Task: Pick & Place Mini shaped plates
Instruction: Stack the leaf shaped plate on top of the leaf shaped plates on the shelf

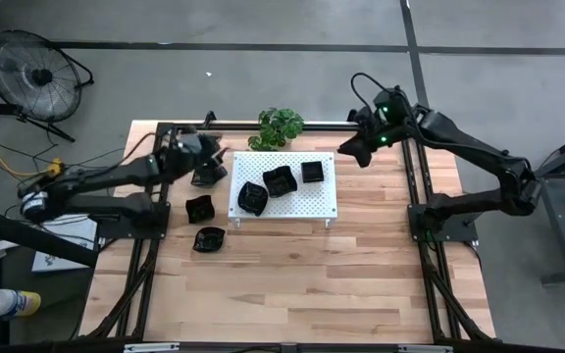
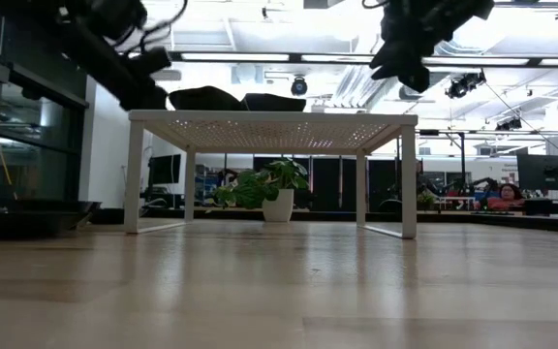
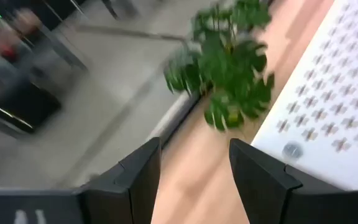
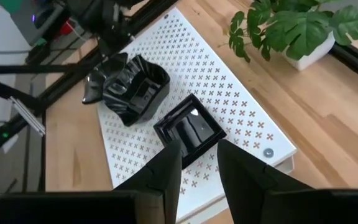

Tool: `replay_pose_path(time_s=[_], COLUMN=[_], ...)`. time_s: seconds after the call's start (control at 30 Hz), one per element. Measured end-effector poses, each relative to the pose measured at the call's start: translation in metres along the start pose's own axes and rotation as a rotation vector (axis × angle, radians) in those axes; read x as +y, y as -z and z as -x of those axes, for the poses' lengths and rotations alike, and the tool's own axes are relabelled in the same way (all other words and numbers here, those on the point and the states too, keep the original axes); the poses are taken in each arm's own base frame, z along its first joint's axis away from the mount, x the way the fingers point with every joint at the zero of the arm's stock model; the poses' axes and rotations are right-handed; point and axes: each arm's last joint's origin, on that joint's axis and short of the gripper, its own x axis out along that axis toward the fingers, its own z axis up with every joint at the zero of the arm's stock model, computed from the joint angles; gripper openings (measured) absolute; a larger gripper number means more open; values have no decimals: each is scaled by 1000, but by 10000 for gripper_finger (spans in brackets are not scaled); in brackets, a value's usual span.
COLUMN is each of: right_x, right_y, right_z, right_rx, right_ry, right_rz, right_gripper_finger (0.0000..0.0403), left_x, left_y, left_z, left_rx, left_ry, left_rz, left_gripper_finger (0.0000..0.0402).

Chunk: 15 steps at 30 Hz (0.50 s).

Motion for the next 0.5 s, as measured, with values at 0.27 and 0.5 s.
replay_pose_path(time_s=[0.27,0.5], right_x=[-1,-1], right_y=[6,7], right_z=[0,0], right_rx=[53,62], right_ry=[11,11], right_rz=[59,117], right_gripper_finger=[99,99], left_x=[36,45], left_y=[32,53], left_z=[-10,-6], left_rx=[260,427], left_ry=[144,225], left_rz=[210,320], left_gripper_finger=[186,186])
